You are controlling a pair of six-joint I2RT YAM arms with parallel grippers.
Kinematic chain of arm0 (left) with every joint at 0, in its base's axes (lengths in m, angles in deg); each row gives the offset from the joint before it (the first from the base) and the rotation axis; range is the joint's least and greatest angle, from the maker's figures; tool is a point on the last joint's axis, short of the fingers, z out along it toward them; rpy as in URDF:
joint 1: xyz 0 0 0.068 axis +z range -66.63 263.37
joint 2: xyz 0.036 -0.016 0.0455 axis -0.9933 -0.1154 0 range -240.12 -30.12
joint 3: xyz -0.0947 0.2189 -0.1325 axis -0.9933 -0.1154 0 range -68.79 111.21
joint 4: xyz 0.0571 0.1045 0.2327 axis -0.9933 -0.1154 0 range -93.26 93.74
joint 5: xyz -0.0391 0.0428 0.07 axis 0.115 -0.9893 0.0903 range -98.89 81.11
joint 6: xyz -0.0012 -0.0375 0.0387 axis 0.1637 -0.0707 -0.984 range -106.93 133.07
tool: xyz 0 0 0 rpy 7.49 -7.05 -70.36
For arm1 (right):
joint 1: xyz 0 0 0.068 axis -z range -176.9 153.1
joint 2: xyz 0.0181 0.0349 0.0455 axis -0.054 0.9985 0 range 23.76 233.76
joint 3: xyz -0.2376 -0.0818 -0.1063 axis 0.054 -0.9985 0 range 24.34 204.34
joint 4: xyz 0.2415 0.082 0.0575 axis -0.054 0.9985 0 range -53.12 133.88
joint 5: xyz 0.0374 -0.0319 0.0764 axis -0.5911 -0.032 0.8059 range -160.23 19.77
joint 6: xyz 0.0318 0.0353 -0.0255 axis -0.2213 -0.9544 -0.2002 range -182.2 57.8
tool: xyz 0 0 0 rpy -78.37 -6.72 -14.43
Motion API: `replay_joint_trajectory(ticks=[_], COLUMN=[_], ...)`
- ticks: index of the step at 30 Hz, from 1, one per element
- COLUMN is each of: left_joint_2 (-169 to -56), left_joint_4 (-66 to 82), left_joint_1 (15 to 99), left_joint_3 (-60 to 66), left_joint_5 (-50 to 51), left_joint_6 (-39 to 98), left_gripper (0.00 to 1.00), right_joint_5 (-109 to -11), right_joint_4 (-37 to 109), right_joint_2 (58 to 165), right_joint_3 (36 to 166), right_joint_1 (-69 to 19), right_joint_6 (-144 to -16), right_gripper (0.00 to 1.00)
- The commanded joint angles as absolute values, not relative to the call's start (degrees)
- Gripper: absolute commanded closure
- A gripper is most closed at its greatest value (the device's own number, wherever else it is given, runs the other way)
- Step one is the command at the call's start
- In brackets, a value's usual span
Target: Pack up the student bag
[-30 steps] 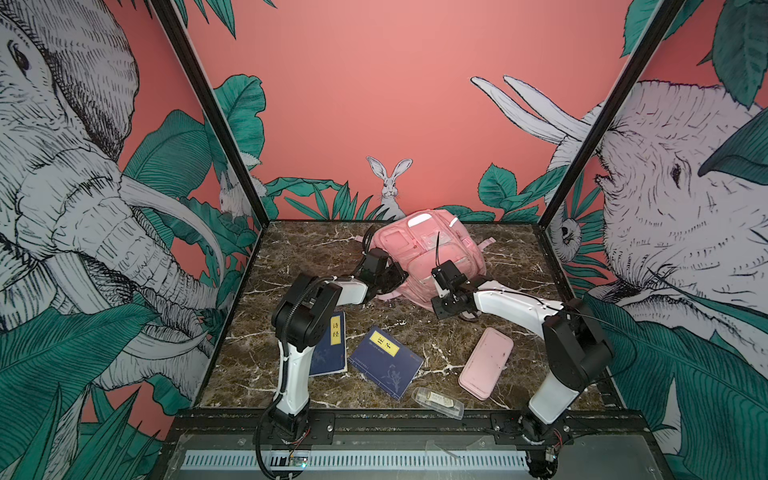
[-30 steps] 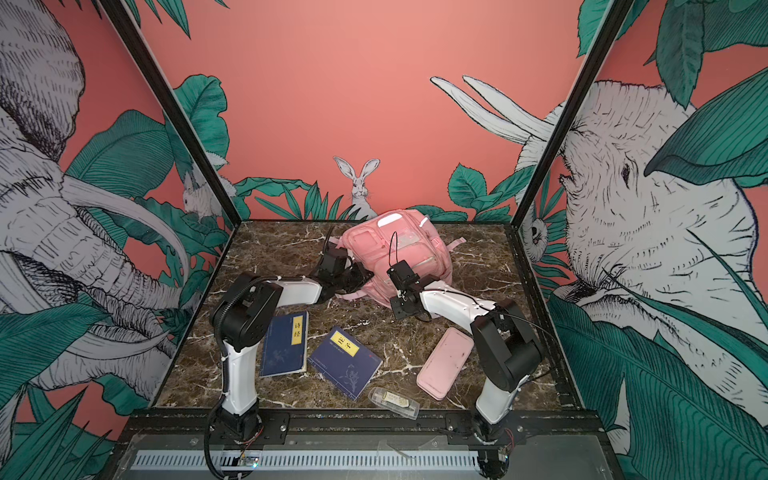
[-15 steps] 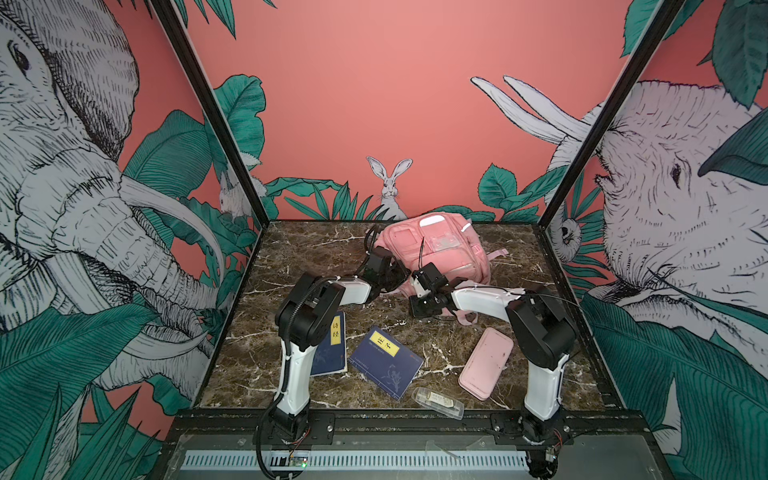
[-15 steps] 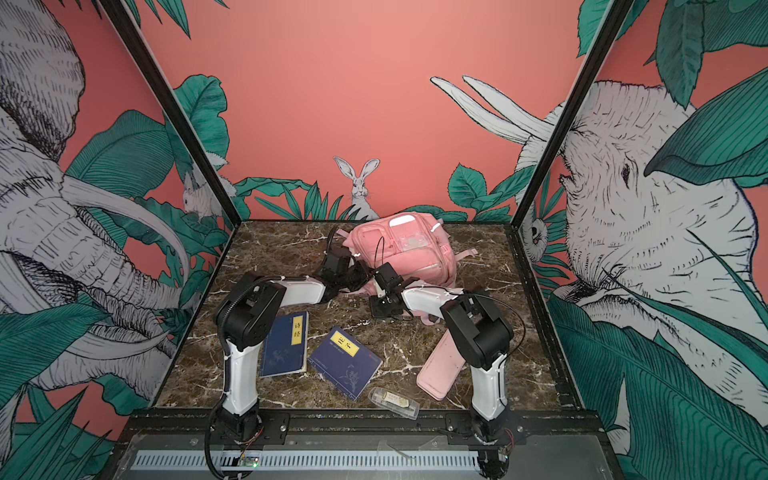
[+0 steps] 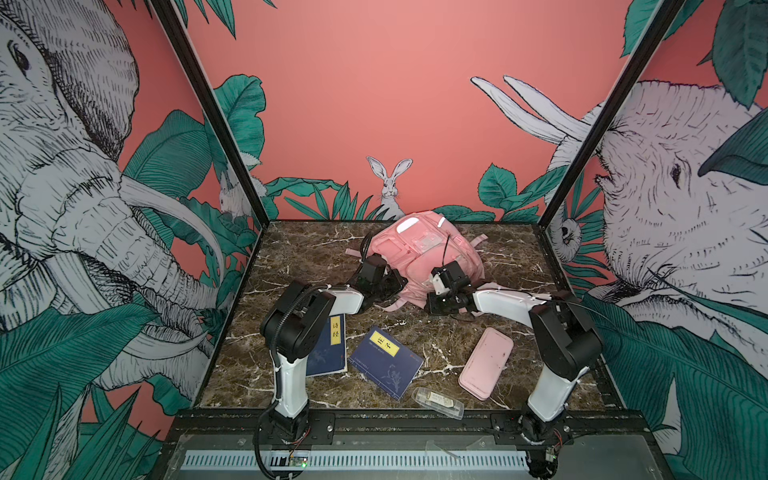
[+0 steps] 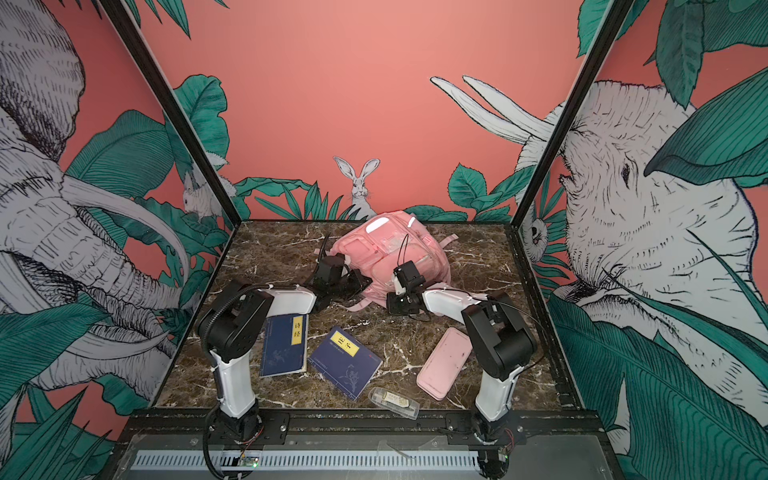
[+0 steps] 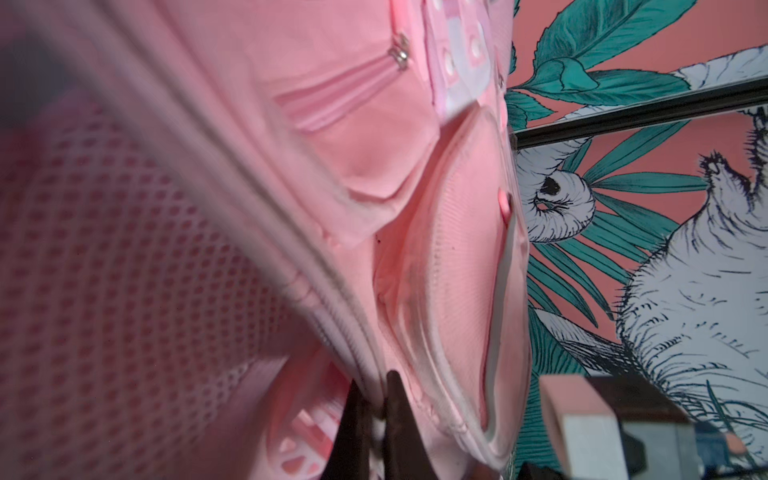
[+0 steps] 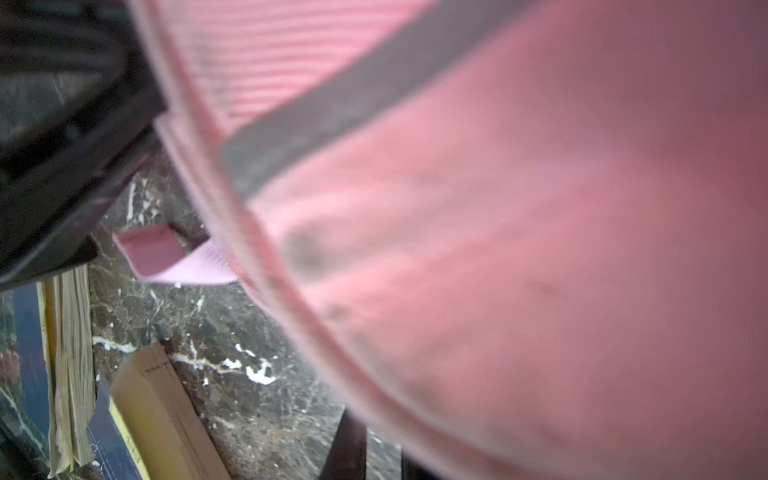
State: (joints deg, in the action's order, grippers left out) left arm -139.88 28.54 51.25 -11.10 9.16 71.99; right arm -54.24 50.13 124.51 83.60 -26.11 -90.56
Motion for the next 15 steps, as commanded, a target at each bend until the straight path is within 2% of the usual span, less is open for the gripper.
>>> replay_joint_trajectory(ticks=[1,2,5,10,12,15], left_joint_2=[-135.3,-135.0,-135.6,-136.3,-135.5,-133.3], left_joint_4=[23.7,22.5,19.9,13.9,9.2,2.6], left_joint_1=[51.1,50.8,49.4,48.6,48.6,48.6], left_joint_3=[-12.3,-12.0,-9.6,-4.6,-2.3,-0.3], left_joint_5=[10.5,10.9,13.8,18.0,18.4,16.1], left_joint_6=[66.9,66.0,63.5,58.1,54.5,48.8], left_gripper=[1.0,1.0,0.88,0.54,0.44,0.4], right_joint_5=[-59.6,-59.9,-60.0,-58.3,-56.6,-55.5], right_joint_4=[50.9,51.8,53.3,54.5,54.0,53.2], right_joint_2=[121.6,121.2,120.5,120.3,120.5,120.3], right_joint_3=[82.4,82.3,81.9,82.0,81.7,80.9], right_joint_1=[-21.3,-20.5,-18.5,-17.4,-17.4,-17.4], right_joint_6=[-87.4,-86.5,-84.6,-82.8,-83.0,-83.5], right_gripper=[0.99,0.99,0.99,0.99,0.99,0.99])
